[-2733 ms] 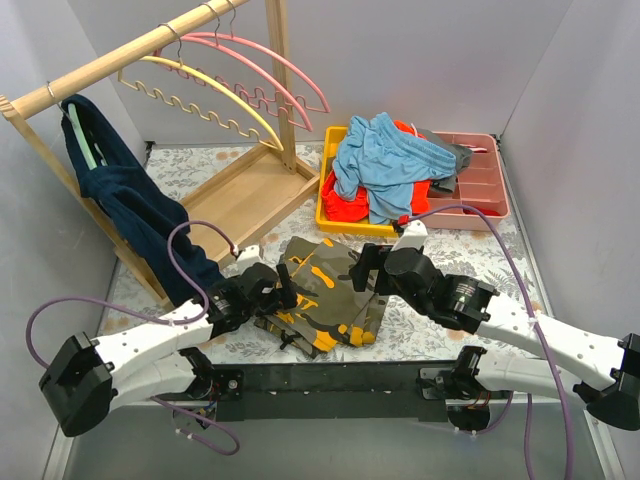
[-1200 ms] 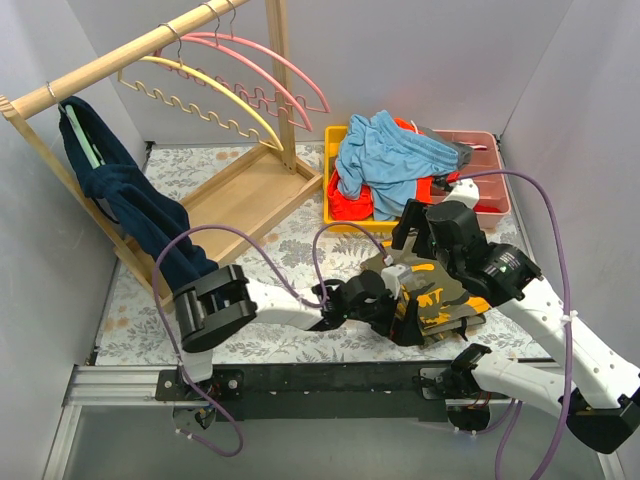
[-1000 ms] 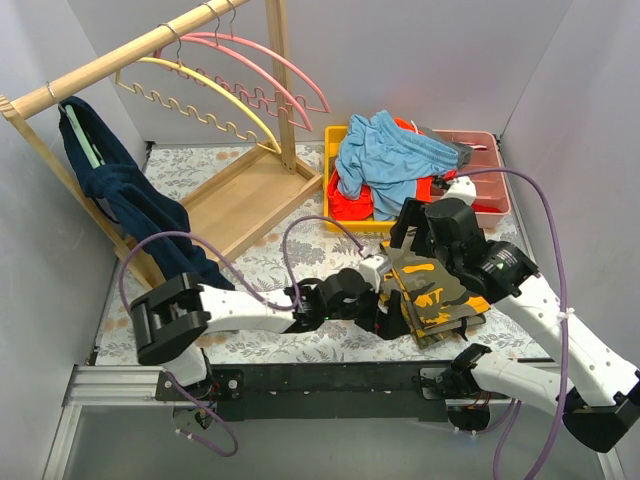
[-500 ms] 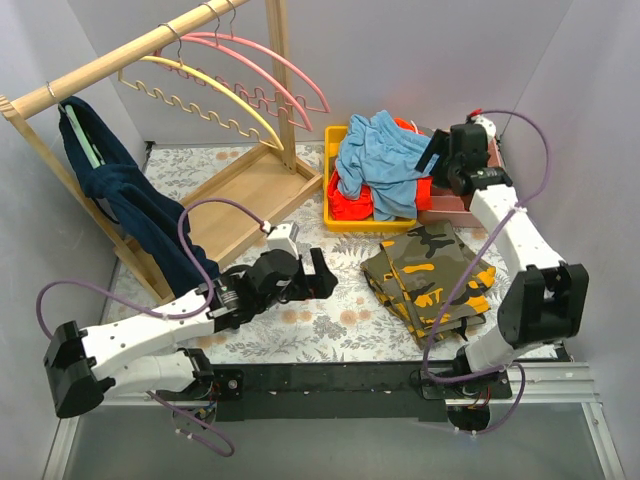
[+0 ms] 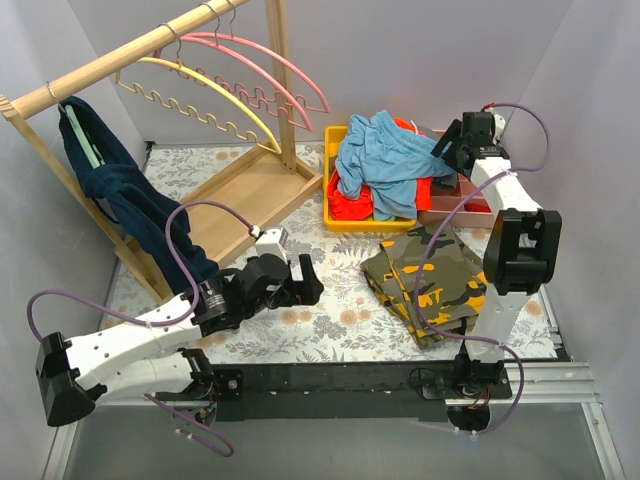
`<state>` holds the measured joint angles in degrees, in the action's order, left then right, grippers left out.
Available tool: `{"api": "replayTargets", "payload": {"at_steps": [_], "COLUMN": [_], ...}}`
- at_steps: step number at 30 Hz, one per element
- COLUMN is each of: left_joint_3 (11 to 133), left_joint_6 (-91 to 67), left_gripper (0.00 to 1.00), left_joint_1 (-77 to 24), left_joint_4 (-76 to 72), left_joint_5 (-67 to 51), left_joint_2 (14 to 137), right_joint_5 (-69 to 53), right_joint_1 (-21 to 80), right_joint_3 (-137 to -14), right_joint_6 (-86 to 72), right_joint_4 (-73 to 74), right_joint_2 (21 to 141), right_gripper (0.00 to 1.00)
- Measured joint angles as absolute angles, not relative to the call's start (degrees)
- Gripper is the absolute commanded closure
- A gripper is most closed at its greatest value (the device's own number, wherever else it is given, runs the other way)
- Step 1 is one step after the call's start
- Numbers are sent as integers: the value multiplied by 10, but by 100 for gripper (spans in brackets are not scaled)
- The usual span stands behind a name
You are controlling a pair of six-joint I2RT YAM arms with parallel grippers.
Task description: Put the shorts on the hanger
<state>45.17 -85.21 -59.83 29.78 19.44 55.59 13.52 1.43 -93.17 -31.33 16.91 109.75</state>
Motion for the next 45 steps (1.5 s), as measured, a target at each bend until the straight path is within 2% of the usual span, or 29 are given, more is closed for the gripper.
{"api": "replayTargets", "payload": {"at_steps": [3,4,6,14,18,25,29,32,38,42,45], "left_joint_3": [452,452,452,468,483,517,534,545,553,553,555], "left_joint_6": [-850,-850,-849,-842,-839,-840,-839,-837,-833,-826,-808], "left_gripper": [2,2,2,2,2,2,2,2,2,2,2], "left_joint_1": [-598,-598,-598,-598,-597,-594,-594,-594,-593,-591,-583], "left_joint_4": [303,304,305,314,324,348,358,360,357,343,326], "left_joint_5": [198,199,201,214,228,247,252,256,258,257,255], "left_joint_2": [545,542,536,531,526,504,488,480,485,521,577], "right_joint_5": [117,112,102,62,57,52,57,54,51,81,120], "right_joint_1": [13,13,13,26,68,160,188,222,328,463,561], "right_joint_3": [-944,-944,-943,-964,-997,-1088,-1065,-938,-543,-296,-199], "right_joint_6": [-311,-310,-306,-289,-268,-237,-232,-237,-292,-371,-435], "right_joint_4": [163,163,159,152,163,171,171,144,101,135,199], "right_joint_2": [1126,1127,1126,1095,1051,936,830,705,463,426,406], "right_gripper": [47,71,98,99,99,99,99,99,99,99,99]}}
